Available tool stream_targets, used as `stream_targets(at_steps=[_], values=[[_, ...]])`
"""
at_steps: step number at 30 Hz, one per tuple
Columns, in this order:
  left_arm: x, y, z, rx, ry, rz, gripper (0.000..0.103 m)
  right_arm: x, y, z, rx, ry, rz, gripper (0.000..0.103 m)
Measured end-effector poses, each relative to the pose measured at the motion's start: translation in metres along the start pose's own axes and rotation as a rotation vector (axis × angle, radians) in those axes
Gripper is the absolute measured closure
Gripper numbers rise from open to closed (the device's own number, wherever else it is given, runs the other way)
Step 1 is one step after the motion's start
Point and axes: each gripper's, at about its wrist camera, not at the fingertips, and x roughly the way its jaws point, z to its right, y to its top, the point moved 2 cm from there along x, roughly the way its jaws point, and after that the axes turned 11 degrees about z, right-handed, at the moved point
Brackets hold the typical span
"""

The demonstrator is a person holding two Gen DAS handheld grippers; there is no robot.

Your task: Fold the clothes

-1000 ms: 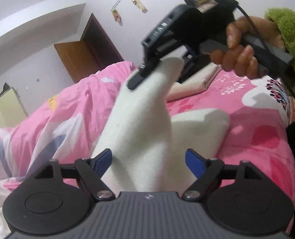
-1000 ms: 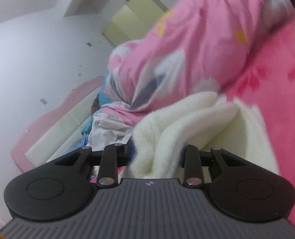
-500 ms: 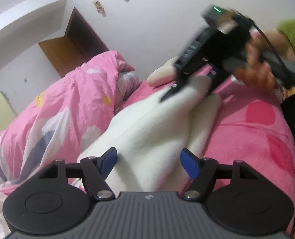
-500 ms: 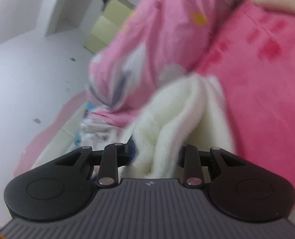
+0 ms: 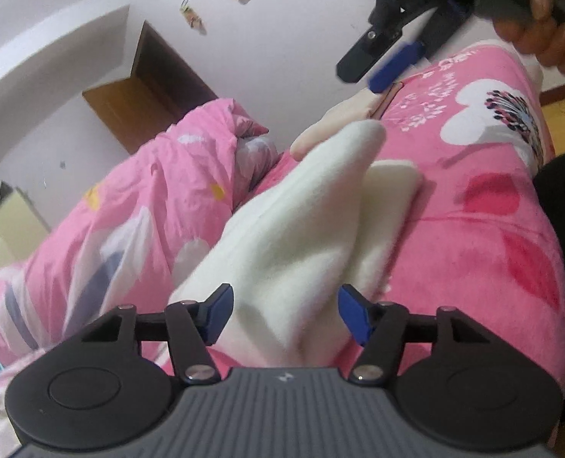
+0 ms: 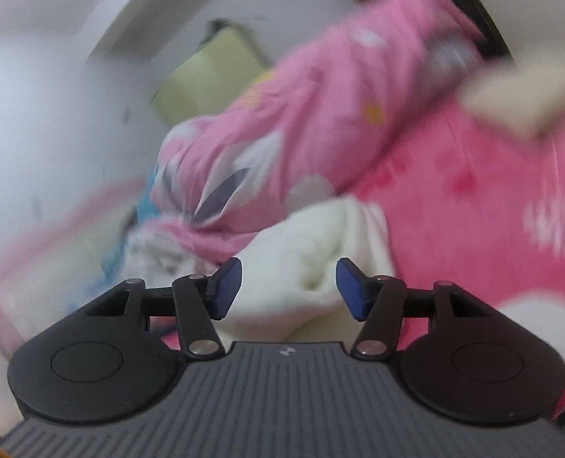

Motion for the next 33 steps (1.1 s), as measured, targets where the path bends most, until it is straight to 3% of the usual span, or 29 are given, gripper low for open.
stream_targets(at_steps=[2,4,7,11,17,22,23,24,25,30,33], values=[[-0.001,-0.001,0.003,0.027,-0.001,0.009,0.047,-0.002,0.002,-0.028,-0.202,0.0,-0.018,0.056],[-0.001,-0.001,0.007,0.054,-0.001,0.019,0.053,0.007,0.003,-0.033,-0.245,-0.026,-0.064,0.058],[-0.003,-0.002,0.012,0.094,-0.002,0.032,0.059,0.016,0.012,-0.022,-0.165,-0.051,-0.082,0.058],[-0.004,-0.007,0.021,0.192,-0.034,0.065,0.061,0.046,0.028,-0.006,-0.068,0.005,-0.167,0.057],[0.001,-0.011,0.025,0.29,-0.086,0.101,0.068,0.095,0.035,0.026,0.1,0.095,-0.452,0.056],[0.011,-0.011,0.029,0.376,-0.122,0.119,0.07,0.113,0.029,0.024,0.098,0.169,-0.594,0.057],[0.013,-0.011,0.029,0.382,-0.129,0.12,0.074,0.116,0.026,0.025,0.104,0.172,-0.61,0.06],[0.015,-0.01,0.029,0.384,-0.136,0.121,0.078,0.119,0.023,0.026,0.11,0.176,-0.627,0.078],[0.016,-0.01,0.028,0.382,-0.143,0.122,0.088,0.119,0.023,0.026,0.13,0.192,-0.617,0.088],[0.008,-0.011,0.018,0.404,-0.185,0.172,0.095,0.105,0.042,0.027,0.25,0.296,-0.472,0.093],[0.0,-0.012,0.01,0.413,-0.24,0.194,0.098,0.099,0.048,0.03,0.224,0.313,-0.435,0.093]])
